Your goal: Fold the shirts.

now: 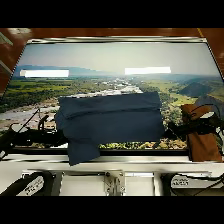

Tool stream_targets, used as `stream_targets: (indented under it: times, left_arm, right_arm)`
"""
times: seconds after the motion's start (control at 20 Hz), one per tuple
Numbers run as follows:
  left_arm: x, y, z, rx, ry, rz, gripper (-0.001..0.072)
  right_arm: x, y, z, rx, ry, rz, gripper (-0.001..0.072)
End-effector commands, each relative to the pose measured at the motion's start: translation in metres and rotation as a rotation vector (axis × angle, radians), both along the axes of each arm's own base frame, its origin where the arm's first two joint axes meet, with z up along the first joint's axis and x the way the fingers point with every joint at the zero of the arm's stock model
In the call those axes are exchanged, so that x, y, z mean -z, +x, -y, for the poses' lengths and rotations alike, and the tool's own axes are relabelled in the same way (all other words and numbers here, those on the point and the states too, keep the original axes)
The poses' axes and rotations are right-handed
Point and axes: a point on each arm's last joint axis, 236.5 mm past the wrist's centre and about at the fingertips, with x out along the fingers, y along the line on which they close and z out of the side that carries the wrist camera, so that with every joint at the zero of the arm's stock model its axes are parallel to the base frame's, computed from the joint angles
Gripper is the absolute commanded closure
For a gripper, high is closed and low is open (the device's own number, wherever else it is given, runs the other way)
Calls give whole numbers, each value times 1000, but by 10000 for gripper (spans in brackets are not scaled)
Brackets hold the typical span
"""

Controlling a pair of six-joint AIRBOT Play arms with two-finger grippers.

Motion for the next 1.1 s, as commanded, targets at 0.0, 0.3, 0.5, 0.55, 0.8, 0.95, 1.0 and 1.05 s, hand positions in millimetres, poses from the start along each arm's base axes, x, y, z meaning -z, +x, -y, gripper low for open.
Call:
stream_targets:
  times: [0.0, 0.3, 0.5, 0.55, 0.8, 0.95, 1.0, 1.05]
  left_arm:
    - [-20, 25, -5, 17, 12, 80, 670]
    - [-88, 118, -27, 24, 79, 327, 671]
    - [-100, 171, -40, 16, 89, 365, 670]
    - [-98, 184, -45, 8, 90, 363, 670]
    - [-61, 228, -52, -81, 7, 261, 670]
    - [-30, 236, -51, -96, -12, 200, 670]
    - [-22, 236, -51, -98, -14, 183, 670]
    - [-15, 235, -51, -99, -16, 168, 670]
  right_arm:
    - [-6, 18, -14, -68, 2, 65, 643]
    - [-73, 129, -15, -38, -92, 386, 645]
    - [-101, 209, -19, 12, -226, 586, 645]
    - [-100, 221, -19, 19, -247, 597, 645]
    - [-63, 254, -29, 40, -247, 575, 645]
    - [-46, 266, -30, 65, -261, 579, 644]
    - [-39, 266, -30, 75, -261, 566, 644]
    - [-32, 264, -30, 77, -258, 549, 643]
